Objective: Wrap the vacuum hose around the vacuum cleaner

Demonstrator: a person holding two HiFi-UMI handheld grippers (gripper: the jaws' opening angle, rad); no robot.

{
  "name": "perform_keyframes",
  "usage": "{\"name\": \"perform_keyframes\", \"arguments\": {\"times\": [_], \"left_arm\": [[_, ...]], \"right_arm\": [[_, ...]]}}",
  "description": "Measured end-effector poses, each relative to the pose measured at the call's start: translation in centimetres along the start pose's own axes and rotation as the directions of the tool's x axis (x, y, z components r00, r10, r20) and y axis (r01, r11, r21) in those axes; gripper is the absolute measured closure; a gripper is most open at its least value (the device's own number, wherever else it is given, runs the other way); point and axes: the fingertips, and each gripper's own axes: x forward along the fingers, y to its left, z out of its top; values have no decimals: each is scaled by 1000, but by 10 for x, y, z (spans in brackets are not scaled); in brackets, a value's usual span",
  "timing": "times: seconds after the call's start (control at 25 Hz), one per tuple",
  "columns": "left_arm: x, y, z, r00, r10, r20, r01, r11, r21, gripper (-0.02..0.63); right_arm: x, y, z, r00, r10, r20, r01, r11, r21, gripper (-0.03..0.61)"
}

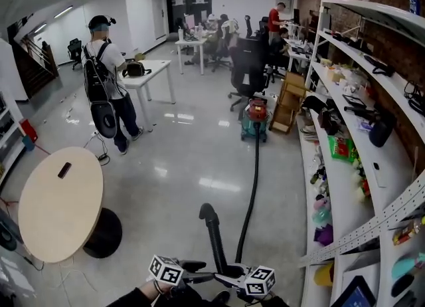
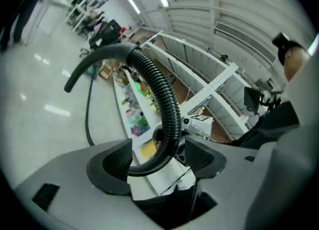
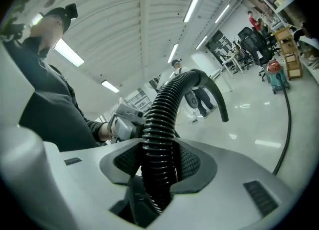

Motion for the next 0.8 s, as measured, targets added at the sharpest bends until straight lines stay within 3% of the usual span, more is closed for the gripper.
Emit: {"name": "perform_keyframes", "arguments": {"times": [0.08,0.2,0.44,0.56,0.72,0.8], "left_arm": [[7,5,-12,996,54,-68,-45,991,127,287],[26,13,-17,982,110,-156,-56,947,315,287],[65,42,30,981,140,-134,-47,842,537,286],[70,61,58,986,115,-121,-21,806,592,287],[66,82,99,994,31,-100,34,808,588,296],[58,90,117,994,-24,-107,81,821,565,449]], "right_arm": [[2,-14,10,1000,-25,10,24,999,42,397],[6,-34,44,998,-40,57,32,991,131,397],[19,-81,125,982,-61,180,-2,943,333,397],[36,-97,166,965,-84,248,-19,923,385,397],[63,-114,221,941,-96,324,-43,917,396,397],[76,-123,239,933,-102,345,-50,913,404,397]]}}
